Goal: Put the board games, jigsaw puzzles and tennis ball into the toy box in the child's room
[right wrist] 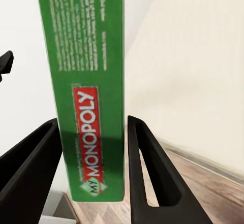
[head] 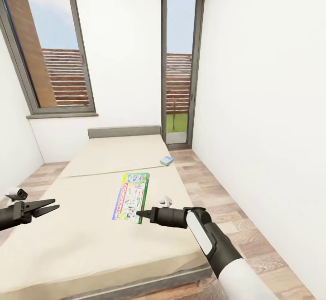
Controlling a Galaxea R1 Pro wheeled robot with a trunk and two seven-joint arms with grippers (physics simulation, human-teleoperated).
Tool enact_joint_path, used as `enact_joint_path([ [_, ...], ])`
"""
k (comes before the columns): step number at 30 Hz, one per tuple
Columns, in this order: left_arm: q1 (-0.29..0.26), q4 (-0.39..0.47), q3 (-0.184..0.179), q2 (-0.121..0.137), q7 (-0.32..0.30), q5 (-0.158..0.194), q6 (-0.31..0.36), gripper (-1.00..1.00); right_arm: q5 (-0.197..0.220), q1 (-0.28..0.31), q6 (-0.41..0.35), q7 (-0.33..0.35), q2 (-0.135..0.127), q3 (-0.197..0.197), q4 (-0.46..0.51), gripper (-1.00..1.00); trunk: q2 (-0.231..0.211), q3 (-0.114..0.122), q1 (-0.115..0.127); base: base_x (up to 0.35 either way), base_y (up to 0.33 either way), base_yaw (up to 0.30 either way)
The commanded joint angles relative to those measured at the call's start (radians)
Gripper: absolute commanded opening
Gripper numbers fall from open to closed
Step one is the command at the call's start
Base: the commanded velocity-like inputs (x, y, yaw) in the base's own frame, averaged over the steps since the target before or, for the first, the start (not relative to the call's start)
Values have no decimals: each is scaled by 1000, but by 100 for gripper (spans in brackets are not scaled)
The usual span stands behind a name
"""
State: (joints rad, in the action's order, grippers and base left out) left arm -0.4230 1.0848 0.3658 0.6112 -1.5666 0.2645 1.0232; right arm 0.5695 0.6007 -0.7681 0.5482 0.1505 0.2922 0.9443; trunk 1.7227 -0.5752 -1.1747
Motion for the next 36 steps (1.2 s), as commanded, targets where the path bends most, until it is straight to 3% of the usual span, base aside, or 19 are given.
enact_joint_path([
  [1, -1, 2, 0, 0, -4, 0, 11, 100, 1, 1, -4, 0, 0, -1, 0, -100, -7, 2, 4, 0, 0, 0],
  [6, -9, 16, 0, 1, -4, 1, 13, 100, 5, 1, -3, -4, -3, -9, -6, -100, -42, 18, 23, 0, 0, 0],
  [9, -11, 22, 0, 0, -4, 2, 14, 100, 9, 1, -4, -6, -24, -13, -7, -100, -63, 27, 35, 0, 0, 0],
  [22, -8, 35, -6, -4, -4, -1, 14, 100, 3, 1, 9, -13, -36, -15, -7, -100, -154, 68, 85, 0, 0, 0],
  [24, -7, 24, -6, -5, -4, -1, 13, 100, 2, 1, 8, -30, -30, -16, -7, -100, -168, 74, 92, 0, 0, 0],
  [31, -5, -11, -5, -4, -4, -4, 13, 100, 12, 1, 10, -204, -21, -12, 1, -100, -217, 96, 119, 0, 0, 0],
  [36, -5, -12, -4, -4, -4, -2, 14, 100, 14, 1, 7, -221, -23, -15, 3, -100, -252, 112, 138, 0, 0, 0],
])
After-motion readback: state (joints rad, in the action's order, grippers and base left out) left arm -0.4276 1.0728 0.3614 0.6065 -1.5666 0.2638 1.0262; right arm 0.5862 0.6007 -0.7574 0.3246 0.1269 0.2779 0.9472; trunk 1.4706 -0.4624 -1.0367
